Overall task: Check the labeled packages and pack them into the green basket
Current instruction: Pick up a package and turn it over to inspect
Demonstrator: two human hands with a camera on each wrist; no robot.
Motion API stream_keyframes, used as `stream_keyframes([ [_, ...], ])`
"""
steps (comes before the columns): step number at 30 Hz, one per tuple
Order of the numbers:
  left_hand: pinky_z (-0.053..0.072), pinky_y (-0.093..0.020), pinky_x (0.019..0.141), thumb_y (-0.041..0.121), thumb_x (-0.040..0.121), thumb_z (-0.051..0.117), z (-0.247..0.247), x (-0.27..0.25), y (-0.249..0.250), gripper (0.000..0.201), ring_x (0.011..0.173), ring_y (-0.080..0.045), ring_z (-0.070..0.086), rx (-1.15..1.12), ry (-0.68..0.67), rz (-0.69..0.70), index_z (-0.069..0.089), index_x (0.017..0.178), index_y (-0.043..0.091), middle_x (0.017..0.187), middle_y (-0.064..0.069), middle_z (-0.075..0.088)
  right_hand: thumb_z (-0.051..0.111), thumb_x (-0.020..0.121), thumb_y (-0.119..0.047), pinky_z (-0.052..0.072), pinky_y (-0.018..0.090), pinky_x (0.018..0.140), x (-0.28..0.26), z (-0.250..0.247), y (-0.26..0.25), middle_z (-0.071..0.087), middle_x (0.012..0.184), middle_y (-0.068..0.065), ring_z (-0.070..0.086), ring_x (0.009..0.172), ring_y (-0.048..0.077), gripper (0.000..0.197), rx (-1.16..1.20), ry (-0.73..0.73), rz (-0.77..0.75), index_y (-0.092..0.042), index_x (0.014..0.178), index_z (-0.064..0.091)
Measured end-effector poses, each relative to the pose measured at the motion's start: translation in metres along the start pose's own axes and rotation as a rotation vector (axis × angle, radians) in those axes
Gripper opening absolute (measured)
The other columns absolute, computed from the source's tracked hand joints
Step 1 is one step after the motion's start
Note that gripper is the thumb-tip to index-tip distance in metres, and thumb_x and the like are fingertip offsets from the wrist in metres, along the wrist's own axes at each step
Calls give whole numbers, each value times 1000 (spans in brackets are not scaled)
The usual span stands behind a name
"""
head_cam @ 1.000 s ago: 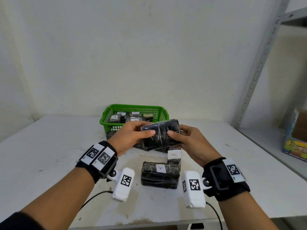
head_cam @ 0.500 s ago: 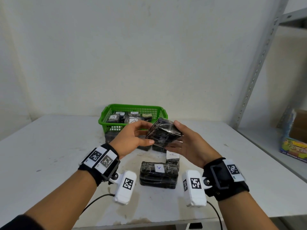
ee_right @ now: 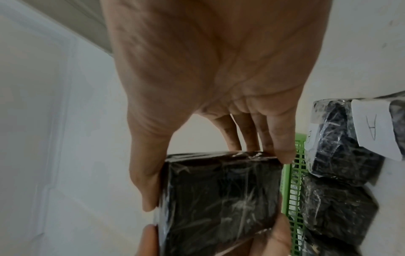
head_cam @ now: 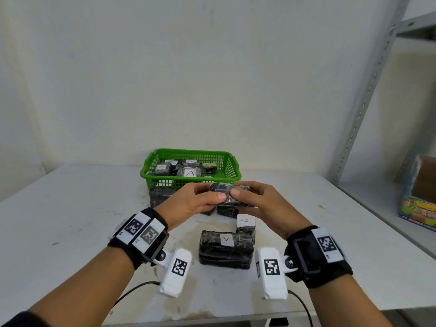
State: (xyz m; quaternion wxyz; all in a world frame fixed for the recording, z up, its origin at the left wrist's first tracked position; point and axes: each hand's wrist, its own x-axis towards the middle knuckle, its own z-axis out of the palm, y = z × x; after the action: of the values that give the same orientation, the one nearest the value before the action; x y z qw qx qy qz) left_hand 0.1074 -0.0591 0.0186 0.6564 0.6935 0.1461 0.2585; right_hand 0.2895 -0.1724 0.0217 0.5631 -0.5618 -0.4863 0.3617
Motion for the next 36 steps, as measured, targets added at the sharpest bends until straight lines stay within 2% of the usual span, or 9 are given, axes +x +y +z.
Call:
stream_keyframes([
  [7,49,-35,104,27,67,79,1,0,-5,59,120,-27,62,-133,7,47,65,120,6,126,-14,67,80,72,-51,45,40,116,-7,-2,-3,74,127,5,66,124,16,70,68,-97,25,-11,128,70],
  [10,44,-40,108,37,60,90,1,-1,-3,78,124,-28,59,-106,-33,10,62,126,6,130,-15,64,82,68,-46,49,38,112,-5,-2,-3,75,124,8,69,120,19,68,64,-51,-7,-8,124,72],
  [16,42,-54,109,37,58,85,2,2,-1,80,120,-29,61,23,47,38,59,129,11,125,-11,67,88,60,-34,57,31,98,-5,-3,-2,80,111,-4,74,108,14,68,73,-65,3,-19,121,64],
  [19,46,-45,106,41,48,95,2,0,-2,104,121,-25,61,-2,31,23,50,136,8,128,-10,66,90,58,-39,53,44,107,-4,-3,0,78,117,1,73,114,20,75,18,-41,-17,-20,126,64],
  [22,47,-39,104,35,51,94,3,-2,-1,102,120,-22,62,0,2,12,48,138,6,128,-9,66,91,55,-45,50,49,110,-4,-3,4,77,120,3,72,115,20,92,3,-8,-34,-16,136,59],
  [26,44,-50,107,49,42,96,1,0,-3,111,120,-26,62,5,56,43,52,135,9,126,-9,67,90,56,-41,53,38,105,-6,-2,4,77,120,-4,71,116,15,85,-17,-58,-30,-22,133,59],
  [30,50,-42,102,42,40,98,0,-3,-2,103,118,-25,63,-34,15,31,56,129,10,126,-11,67,90,55,-38,56,28,94,-7,-4,1,77,120,-8,71,114,9,79,-44,-58,-46,-28,127,60],
  [32,49,-49,102,42,37,98,0,-2,-3,109,118,-25,63,-3,42,34,54,132,10,126,-9,66,90,55,-36,55,28,96,-7,-3,2,74,126,-6,70,118,9,85,-35,-56,-40,-25,132,57],
  [36,46,-50,106,41,39,99,-5,0,-3,119,122,-18,61,85,66,42,45,142,16,130,-1,64,84,79,-44,56,35,102,-10,2,-4,69,136,6,69,122,19,76,67,-44,61,-12,142,57],
])
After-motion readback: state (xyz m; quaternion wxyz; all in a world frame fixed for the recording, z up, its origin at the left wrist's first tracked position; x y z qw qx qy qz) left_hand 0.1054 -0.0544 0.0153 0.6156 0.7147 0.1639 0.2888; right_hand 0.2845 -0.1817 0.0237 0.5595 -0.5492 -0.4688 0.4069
